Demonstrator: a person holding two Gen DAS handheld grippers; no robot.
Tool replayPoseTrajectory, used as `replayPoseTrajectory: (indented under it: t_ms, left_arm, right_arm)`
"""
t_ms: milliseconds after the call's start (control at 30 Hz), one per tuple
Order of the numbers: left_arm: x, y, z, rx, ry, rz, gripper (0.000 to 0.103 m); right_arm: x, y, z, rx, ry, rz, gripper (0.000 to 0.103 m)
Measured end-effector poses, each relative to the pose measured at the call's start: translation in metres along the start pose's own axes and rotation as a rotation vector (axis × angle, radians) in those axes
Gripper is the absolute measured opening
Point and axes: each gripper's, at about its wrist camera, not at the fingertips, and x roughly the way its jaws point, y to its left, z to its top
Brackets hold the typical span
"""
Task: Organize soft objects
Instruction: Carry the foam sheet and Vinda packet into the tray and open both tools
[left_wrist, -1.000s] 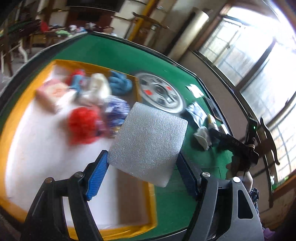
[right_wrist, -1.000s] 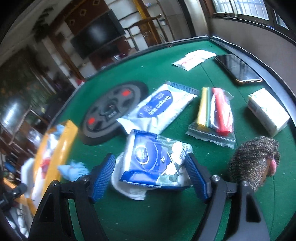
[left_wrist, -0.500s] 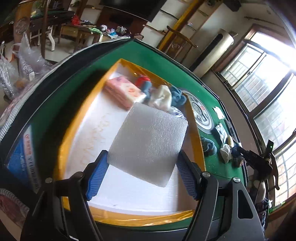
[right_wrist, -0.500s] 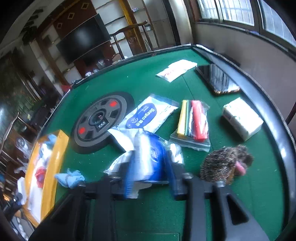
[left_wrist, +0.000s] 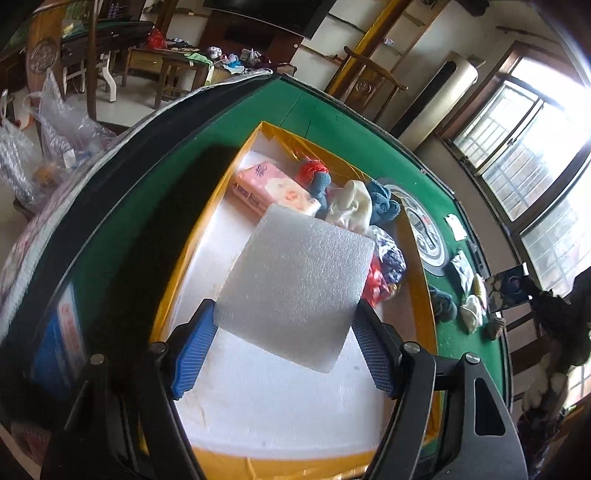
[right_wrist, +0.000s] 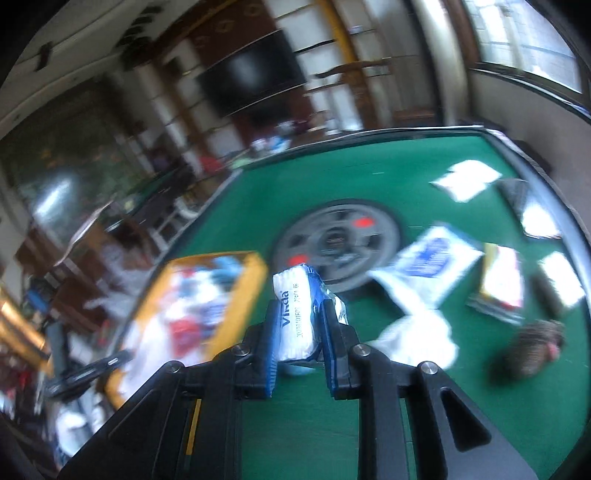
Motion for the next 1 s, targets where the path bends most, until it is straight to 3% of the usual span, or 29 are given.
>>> replayPoseTrajectory:
  t_ms: [233,400,533,567,667,733,867,1000]
  left_arm:
    - [0.021,-0.013,0.027,0.053,0.026,0.092,0.076]
    - [0.019,-0.014,0.021,0.031,0.037,0.064,0.082]
    - [0.009,-0.013,0.015,0.045,0.005,0.120,0.082]
    - [0.005,-0.012,0.014,0.049,-0.006,0.133,0.082]
    - [-0.007,-0.008,0.013,0.051,-0.037,0.132,0.082]
    - [-0.018,-0.002,0.011,0.030,-0.065,0.117,0.082]
    - [-0.038,0.017,0.003,-0.041,-0.106,0.075,0.082]
    - [-0.056,0.037,-0.009,-0.123,-0.151,0.046,0.082]
  right_arm:
    - [0.052,0.087,-0.015,-0.160,0.108,0.109,0.019]
    - [0.086,0.135,-0.042,-0.290,0.191,0.127,0.019]
    - [0.103,0.166,-0.060,-0.413,0.214,0.106,0.020]
    - [0.111,0.173,-0.066,-0.438,0.254,0.120,0.020]
    - [0.131,0.187,-0.085,-0.491,0.360,0.172,0.024]
    - [0.134,0.187,-0.090,-0.501,0.377,0.170,0.031]
    - [0.139,0.180,-0.095,-0.449,0.429,0.219,0.033]
    - [0.141,0.176,-0.104,-0.472,0.474,0.195,0.033]
